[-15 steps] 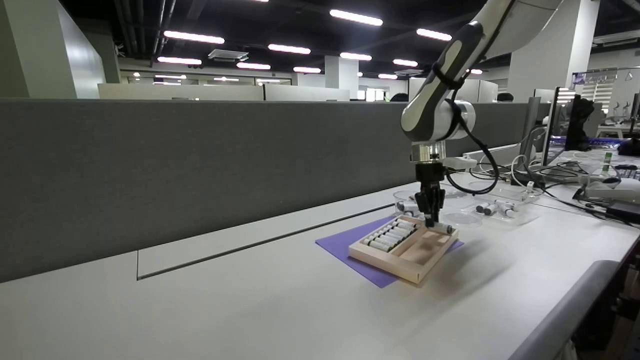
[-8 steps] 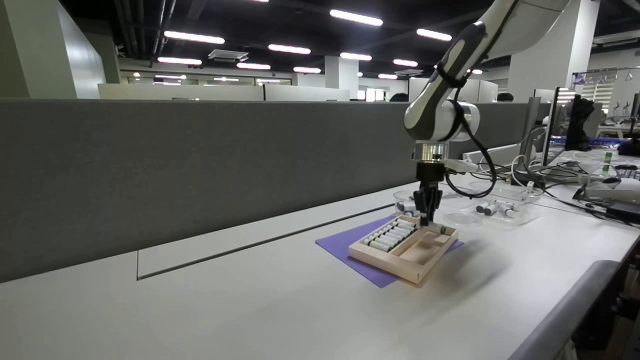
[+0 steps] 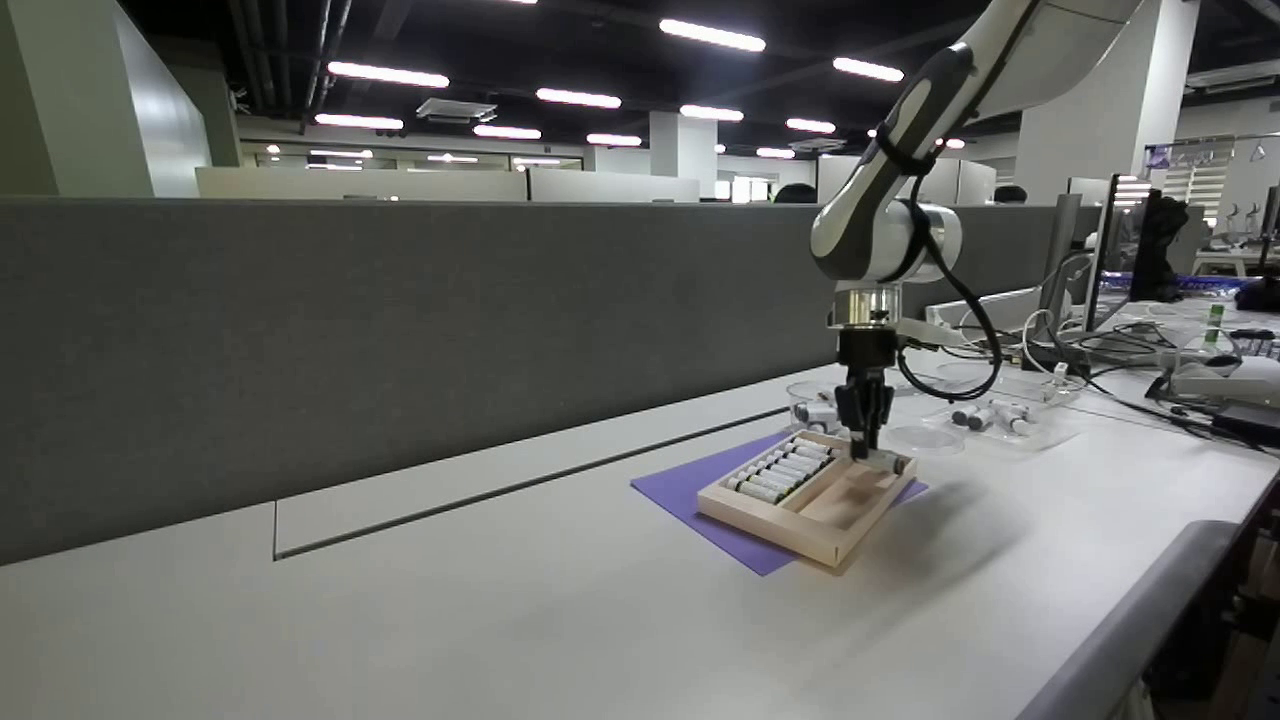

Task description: Move the bottle from the lid to the bottom compartment of the box

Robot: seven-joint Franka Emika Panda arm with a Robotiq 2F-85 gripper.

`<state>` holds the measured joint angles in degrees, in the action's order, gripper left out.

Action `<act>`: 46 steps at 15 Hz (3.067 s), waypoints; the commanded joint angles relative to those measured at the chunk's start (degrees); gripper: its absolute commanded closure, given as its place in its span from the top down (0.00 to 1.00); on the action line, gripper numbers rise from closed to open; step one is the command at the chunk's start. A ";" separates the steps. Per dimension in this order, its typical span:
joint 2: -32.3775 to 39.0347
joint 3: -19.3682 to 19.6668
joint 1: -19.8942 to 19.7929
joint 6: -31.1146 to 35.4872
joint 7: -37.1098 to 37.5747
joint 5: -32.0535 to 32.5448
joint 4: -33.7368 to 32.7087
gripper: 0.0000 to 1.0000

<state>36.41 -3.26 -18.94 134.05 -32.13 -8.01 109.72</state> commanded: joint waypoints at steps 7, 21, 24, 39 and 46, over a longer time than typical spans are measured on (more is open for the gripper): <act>-0.63 -0.36 -0.66 3.59 -0.64 -2.41 0.98 0.05; -0.56 0.96 -0.05 1.14 1.29 -1.30 -0.13 0.51; -0.38 0.90 -0.43 1.91 1.04 -1.83 -0.34 0.27; 1.63 -0.64 -2.47 8.05 0.57 -6.95 -5.78 0.00; 4.76 0.78 -1.76 3.18 3.91 -5.72 -9.58 0.00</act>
<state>39.75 -3.02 -20.64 140.61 -31.34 -14.58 103.08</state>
